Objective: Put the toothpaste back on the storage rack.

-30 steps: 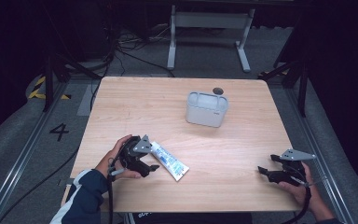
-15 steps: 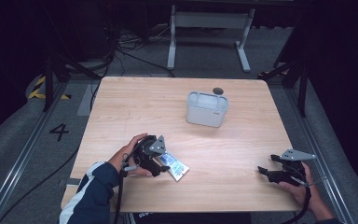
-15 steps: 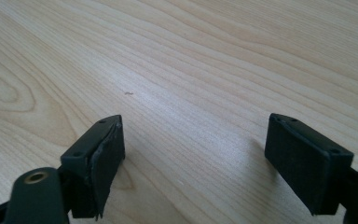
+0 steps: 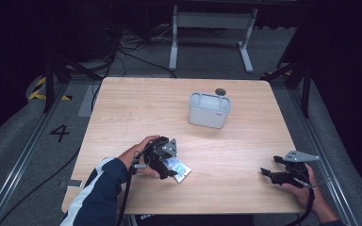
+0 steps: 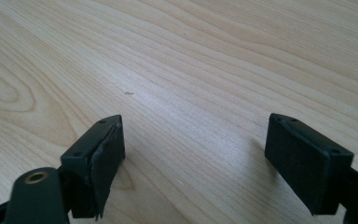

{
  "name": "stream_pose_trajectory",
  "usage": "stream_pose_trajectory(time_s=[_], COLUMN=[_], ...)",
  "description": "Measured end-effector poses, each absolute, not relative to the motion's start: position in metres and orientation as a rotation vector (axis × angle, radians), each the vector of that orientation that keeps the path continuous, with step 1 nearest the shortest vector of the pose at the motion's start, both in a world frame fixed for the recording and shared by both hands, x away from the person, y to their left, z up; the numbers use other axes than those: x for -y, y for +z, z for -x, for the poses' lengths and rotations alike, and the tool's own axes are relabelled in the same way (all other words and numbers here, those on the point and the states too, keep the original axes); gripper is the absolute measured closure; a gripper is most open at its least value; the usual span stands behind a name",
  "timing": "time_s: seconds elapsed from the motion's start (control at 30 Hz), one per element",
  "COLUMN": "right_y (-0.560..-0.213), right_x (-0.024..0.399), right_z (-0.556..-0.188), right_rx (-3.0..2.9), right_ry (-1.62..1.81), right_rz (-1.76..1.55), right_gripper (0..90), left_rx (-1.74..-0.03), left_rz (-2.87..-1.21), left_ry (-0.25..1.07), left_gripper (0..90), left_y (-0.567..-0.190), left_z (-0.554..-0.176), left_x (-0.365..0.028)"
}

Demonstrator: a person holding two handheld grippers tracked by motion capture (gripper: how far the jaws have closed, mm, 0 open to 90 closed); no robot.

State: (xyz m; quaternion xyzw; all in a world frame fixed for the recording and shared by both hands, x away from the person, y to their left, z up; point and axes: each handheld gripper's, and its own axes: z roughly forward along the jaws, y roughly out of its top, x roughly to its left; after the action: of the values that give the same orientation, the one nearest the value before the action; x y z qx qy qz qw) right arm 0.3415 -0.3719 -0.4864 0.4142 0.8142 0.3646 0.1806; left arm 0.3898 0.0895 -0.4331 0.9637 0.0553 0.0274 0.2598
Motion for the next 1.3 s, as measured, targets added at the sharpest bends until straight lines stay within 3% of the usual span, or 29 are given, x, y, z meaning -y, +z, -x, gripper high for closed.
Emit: stream_pose_trajectory(time_s=[0.9,1.07,1.3], right_y=[-0.487,-0.487,-0.487], right_x=[0.372,0.372,0.372], right_z=[-0.341,-0.341,-0.341], right_rx=[-2.301,-2.301,-2.301], right_ry=[1.027,1.027,1.027], right_rz=[-1.167,-1.166,-1.167], right_gripper=[20.4,20.4,20.3], left_rx=[-0.106,-0.07,-0.055], left_rz=[-2.787,-2.818,-2.844], left_ry=[-0.032,-0.024,-0.019], left_gripper=[15.6,21.4,36.2], left_y=[-0.45,-0.451,-0.447], left_z=[-0.397,-0.395,-0.396], left_x=[-0.079,-0.077,-0.08])
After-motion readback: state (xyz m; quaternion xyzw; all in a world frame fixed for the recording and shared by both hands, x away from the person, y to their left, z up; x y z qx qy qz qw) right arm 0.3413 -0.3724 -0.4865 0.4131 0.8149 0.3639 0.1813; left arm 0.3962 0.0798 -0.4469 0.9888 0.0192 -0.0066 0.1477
